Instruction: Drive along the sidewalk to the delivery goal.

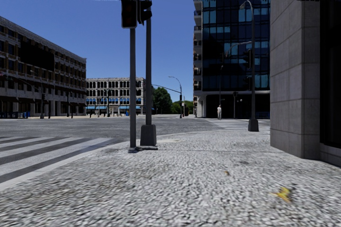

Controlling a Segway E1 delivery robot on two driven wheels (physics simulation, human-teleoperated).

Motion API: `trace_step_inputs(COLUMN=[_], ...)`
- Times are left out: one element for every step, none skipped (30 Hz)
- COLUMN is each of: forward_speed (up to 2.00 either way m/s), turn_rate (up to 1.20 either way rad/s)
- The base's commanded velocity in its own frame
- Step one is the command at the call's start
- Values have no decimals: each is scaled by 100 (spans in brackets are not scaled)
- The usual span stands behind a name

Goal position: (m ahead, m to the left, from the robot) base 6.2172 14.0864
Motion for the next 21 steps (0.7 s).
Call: trace_step_inputs(forward_speed=[137, 137, 137, 137, 137, 137, 137, 137, 137, 137, 137, 137, 137, 137, 137, 137, 137, 137, 137, 137, 137], turn_rate=[40, 43, 46, 46, 46, 46, 46, 46, 46, 46, 46, 46, 46, 46, 46, 46, 46, 46, 46, 46, 46])
